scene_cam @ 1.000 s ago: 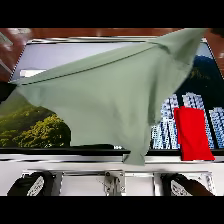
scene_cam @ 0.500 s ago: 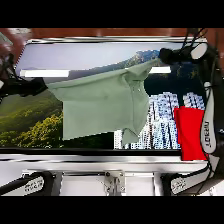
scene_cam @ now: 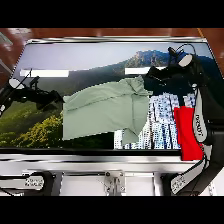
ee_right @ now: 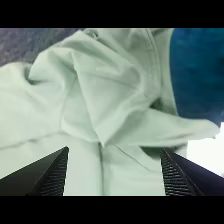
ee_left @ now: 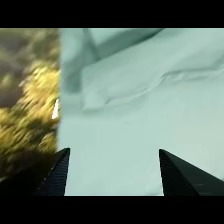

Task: Fold the shirts.

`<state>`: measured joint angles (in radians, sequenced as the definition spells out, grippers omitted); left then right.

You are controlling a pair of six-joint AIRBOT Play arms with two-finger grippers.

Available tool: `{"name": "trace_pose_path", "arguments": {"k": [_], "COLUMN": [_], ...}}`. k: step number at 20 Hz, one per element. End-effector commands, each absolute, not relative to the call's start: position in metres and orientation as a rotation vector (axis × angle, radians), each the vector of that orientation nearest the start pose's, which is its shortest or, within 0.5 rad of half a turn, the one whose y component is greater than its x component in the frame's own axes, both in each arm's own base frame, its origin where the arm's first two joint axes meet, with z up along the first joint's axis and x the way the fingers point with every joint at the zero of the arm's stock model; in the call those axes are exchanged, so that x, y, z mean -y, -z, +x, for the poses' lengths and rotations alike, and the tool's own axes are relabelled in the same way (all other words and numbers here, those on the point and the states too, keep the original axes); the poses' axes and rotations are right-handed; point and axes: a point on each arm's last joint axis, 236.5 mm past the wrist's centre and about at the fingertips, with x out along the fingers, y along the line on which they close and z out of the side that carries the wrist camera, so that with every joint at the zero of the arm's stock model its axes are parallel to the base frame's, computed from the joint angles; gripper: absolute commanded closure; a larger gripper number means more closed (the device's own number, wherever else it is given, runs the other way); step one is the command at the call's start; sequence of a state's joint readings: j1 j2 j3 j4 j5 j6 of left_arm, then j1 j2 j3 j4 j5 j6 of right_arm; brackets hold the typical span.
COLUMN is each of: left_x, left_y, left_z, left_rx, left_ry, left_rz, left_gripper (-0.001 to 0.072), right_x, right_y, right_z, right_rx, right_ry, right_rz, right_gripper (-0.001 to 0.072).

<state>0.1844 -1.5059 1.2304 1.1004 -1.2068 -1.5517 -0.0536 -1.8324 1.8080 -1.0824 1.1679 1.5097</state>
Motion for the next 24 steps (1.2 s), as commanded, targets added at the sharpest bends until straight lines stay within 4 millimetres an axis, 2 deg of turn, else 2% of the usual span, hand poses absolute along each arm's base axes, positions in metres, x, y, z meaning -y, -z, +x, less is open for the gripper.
{"name": "trace_pose_path", "arguments": {"k": [1,2,4,5,6,7,9,12,15,19,20,21,22,23,24], "left_x": [-0.016,-0.021,-0.021,-0.015,-0.006,0.008,0.029,0.037,0.051,0.07,0.072,0.073,0.073,0.072,0.072], "left_y": [0.023,0.02,0.032,0.046,0.06,0.072,0.09,0.111,0.12,0.135,0.137,0.137,0.137,0.136,0.134], "left_z": [0.336,0.323,0.287,0.265,0.25,0.241,0.239,0.242,0.251,0.264,0.269,0.274,0.278,0.281,0.282], "left_rx": [-1.604,-1.608,-1.641,-1.673,-1.687,-1.679,-1.644,-1.616,-1.608,-1.594,-1.577,-1.561,-1.546,-1.538,-1.535], "left_ry": [0.046,0.028,0.007,0.015,0.042,0.09,0.12,0.092,0.112,0.138,0.133,0.124,0.119,0.119,0.122], "left_rz": [-0.478,-0.489,-0.528,-0.542,-0.569,-0.615,-0.722,-0.758,-0.803,-0.851,-0.86,-0.863,-0.868,-0.87,-0.867], "left_gripper": [0.0067,0.0036,0.0026,0.0025,0.0025,0.0025,0.0025,0.0024,0.0024,0.0029,0.0057,0.0116,0.0337,0.0504,0.0573], "right_x": [0.004,0.031,0.068,0.077,0.083,0.084,0.083,0.085,0.087,0.088,0.088,0.091,0.093,0.09,0.084], "right_y": [-0.024,-0.025,-0.028,-0.03,-0.033,-0.038,-0.046,-0.047,-0.047,-0.046,-0.045,-0.043,-0.039,-0.031,-0.019], "right_z": [0.484,0.462,0.426,0.416,0.412,0.414,0.419,0.425,0.435,0.435,0.433,0.431,0.427,0.416,0.404], "right_rx": [-1.331,-1.401,-1.508,-1.53,-1.523,-1.495,-1.444,-1.417,-1.379,-1.38,-1.388,-1.4,-1.419,-1.471,-1.532], "right_ry": [-0.15,-0.103,-0.066,-0.069,-0.082,-0.108,-0.151,-0.144,-0.131,-0.123,-0.118,-0.102,-0.088,-0.089,-0.095], "right_rz": [0.237,0.206,0.251,0.312,0.381,0.45,0.542,0.548,0.54,0.542,0.542,0.536,0.536,0.534,0.525], "right_gripper": [0.0048,0.011,0.011,0.011,0.0076,0.0076,0.0077,0.0077,0.0077,0.0077,0.0077,0.0077,0.0077,0.0077,0.0077]}}
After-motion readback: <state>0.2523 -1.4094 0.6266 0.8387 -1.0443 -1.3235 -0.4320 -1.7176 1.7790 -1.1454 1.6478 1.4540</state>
